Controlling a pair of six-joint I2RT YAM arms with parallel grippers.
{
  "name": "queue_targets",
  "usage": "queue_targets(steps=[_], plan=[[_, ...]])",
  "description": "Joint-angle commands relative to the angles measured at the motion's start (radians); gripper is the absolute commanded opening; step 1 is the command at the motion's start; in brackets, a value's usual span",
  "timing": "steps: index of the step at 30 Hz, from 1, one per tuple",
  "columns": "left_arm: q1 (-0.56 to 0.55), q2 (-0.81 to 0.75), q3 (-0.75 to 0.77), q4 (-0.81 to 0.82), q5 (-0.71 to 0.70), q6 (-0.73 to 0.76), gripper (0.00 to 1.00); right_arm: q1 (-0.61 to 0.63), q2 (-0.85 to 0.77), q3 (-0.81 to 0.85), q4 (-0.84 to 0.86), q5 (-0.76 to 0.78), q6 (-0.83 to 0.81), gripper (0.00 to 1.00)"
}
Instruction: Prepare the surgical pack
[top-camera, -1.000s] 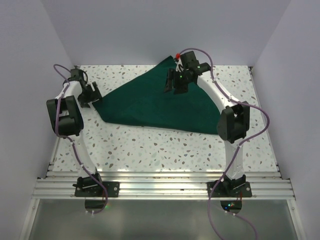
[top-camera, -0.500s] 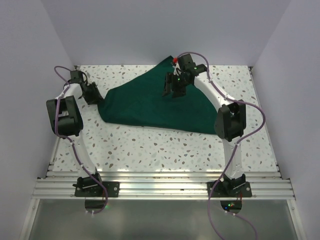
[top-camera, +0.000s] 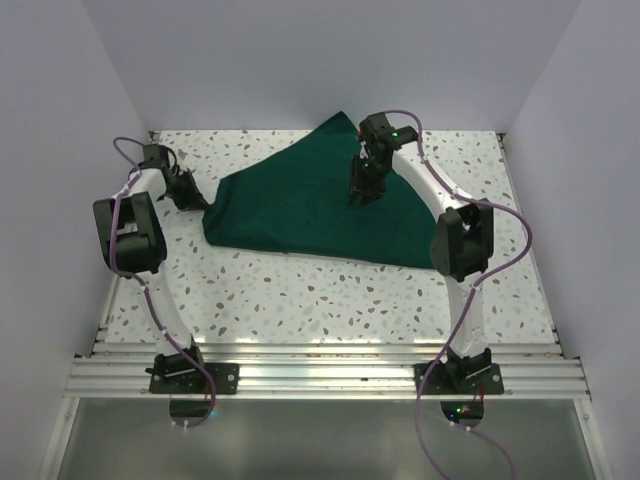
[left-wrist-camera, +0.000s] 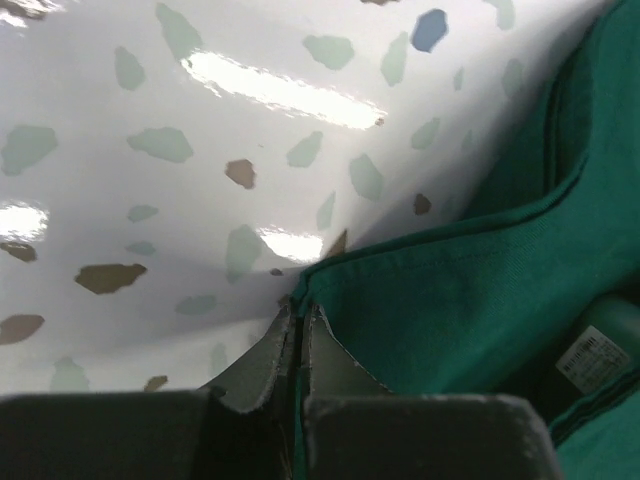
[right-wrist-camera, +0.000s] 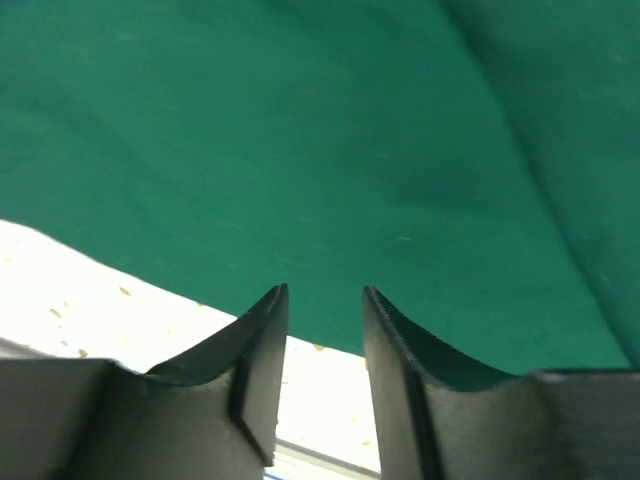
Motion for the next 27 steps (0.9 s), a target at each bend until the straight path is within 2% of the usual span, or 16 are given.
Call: queue_targets(steps=[1, 5, 8, 12, 17, 18, 19, 20, 21, 23, 25, 26, 27], plan=[[-0.025, -0.101, 0.004, -0.019, 0.068, -0.029, 0.00, -0.009, -0.008, -0.016, -0.096, 0.086, -0.006, 0.38], [-0.059, -0.147, 0.011, -0.013, 0.107, -0.067, 0.00, -0.008, -0.054, -0.065, -0.026, 0.016, -0.041, 0.36], [-0.094, -0.193, 0.013, 0.006, 0.127, -0.102, 0.00, -0.009, -0.052, -0.059, -0.036, 0.051, -0.038, 0.31], [-0.120, -0.228, 0.039, 0.027, 0.159, -0.167, 0.00, -0.015, -0.017, -0.028, -0.114, 0.117, -0.039, 0.18], [-0.143, -0.227, 0.089, 0.004, 0.127, -0.173, 0.00, -0.015, -0.038, -0.062, -0.089, 0.103, -0.038, 0.17], [-0.140, -0.225, 0.097, -0.029, 0.102, -0.164, 0.03, -0.015, -0.046, -0.061, -0.078, 0.090, -0.039, 0.17], [-0.134, -0.223, 0.100, -0.040, 0.078, -0.138, 0.38, -0.015, -0.052, -0.059, -0.070, 0.086, -0.039, 0.17], [-0.125, -0.222, 0.103, -0.052, 0.032, -0.124, 0.43, -0.017, -0.054, -0.057, -0.066, 0.085, -0.041, 0.17], [-0.122, -0.214, 0.103, -0.056, 0.035, -0.110, 0.37, -0.017, -0.057, -0.053, -0.060, 0.083, -0.044, 0.17], [-0.109, -0.194, 0.115, -0.060, 0.030, -0.087, 0.33, -0.015, -0.062, -0.050, -0.055, 0.082, -0.049, 0.17], [-0.105, -0.182, 0.110, -0.080, 0.009, -0.098, 0.23, -0.015, -0.063, -0.044, -0.061, 0.079, -0.056, 0.17], [-0.102, -0.182, 0.093, -0.080, -0.034, -0.101, 0.16, -0.017, -0.065, -0.044, -0.059, 0.077, -0.056, 0.17], [-0.099, -0.190, 0.083, -0.085, -0.059, -0.104, 0.13, -0.017, -0.065, -0.041, -0.059, 0.074, -0.059, 0.17]])
